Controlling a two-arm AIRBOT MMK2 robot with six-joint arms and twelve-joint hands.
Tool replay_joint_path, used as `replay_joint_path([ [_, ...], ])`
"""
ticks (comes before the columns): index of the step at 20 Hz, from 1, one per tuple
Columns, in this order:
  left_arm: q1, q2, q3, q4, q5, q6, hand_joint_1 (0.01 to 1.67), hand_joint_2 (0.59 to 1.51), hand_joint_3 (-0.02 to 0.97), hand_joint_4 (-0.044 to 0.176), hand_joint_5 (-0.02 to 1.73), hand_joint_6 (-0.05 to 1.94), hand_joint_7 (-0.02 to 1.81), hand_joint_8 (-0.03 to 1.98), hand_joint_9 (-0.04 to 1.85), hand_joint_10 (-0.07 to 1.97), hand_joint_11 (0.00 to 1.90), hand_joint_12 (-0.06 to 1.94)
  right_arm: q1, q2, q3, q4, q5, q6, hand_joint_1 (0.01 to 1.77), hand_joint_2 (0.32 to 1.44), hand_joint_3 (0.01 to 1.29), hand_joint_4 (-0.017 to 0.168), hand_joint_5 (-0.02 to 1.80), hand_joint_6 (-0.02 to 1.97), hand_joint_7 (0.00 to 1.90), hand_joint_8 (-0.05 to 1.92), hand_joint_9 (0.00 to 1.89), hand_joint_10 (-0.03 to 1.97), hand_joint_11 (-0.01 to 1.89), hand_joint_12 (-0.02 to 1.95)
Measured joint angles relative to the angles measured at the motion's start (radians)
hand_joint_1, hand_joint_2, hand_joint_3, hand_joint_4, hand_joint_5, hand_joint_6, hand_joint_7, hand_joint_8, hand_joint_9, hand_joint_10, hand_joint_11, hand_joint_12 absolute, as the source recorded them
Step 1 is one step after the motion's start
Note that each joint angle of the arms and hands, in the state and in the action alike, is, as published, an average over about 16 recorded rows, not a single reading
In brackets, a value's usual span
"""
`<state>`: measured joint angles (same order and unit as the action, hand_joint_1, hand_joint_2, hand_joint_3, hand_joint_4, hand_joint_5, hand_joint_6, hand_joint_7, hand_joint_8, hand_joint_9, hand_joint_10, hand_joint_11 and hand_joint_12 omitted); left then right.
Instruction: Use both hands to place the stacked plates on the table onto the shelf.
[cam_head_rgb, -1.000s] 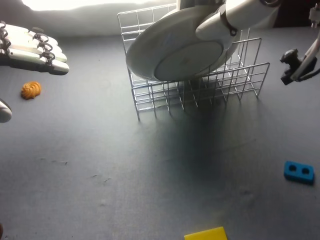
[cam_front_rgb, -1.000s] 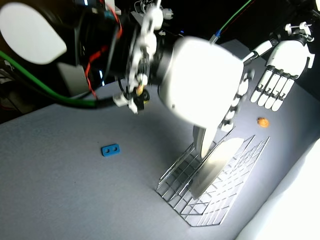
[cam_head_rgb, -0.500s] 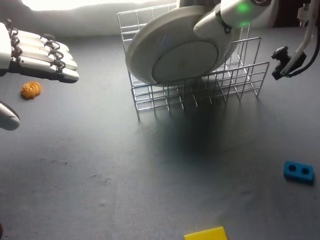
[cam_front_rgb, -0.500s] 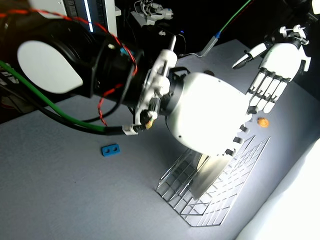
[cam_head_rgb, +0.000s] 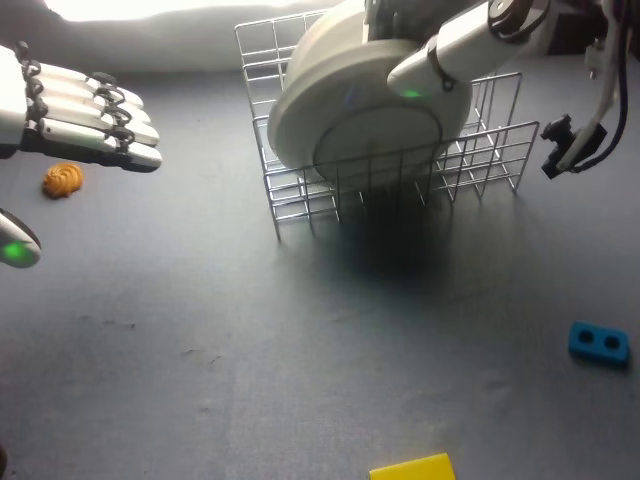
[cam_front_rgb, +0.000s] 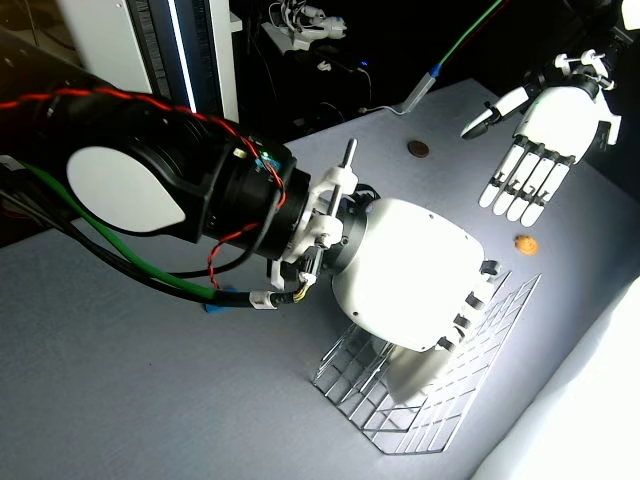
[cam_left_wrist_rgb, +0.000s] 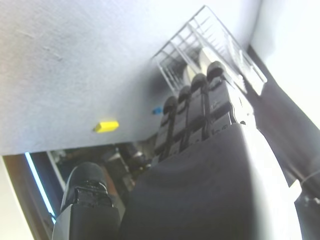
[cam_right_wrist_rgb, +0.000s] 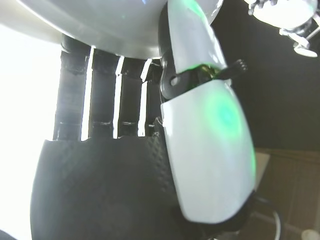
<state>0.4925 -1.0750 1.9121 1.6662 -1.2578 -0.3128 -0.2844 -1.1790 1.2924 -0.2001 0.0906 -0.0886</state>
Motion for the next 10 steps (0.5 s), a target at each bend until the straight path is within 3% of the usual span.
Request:
replay_joint_path([
  [5,-0.007,0.007,-0.026,0.020,-0.007,0.007,0.02,1.123,0.015,-0.002,0.04,0.01,0.02,-0.01,0.02,0.02,0.02,0.05,-0.014,-0.008,0.012,0.000,0.019,-0.002,1.19,1.03,0.01,-0.005,0.77,0.41,0.87,0.34,0.87,0.39,0.51,1.19],
  [10,-0.019,0.021,-0.068,0.043,-0.005,0.008,0.02,1.125,0.015,-0.002,0.03,0.01,0.02,-0.01,0.02,0.02,0.02,0.05,0.003,0.009,-0.002,0.000,0.030,-0.008,1.12,1.01,0.01,-0.003,0.72,0.10,0.81,0.03,0.83,0.13,0.39,1.18],
])
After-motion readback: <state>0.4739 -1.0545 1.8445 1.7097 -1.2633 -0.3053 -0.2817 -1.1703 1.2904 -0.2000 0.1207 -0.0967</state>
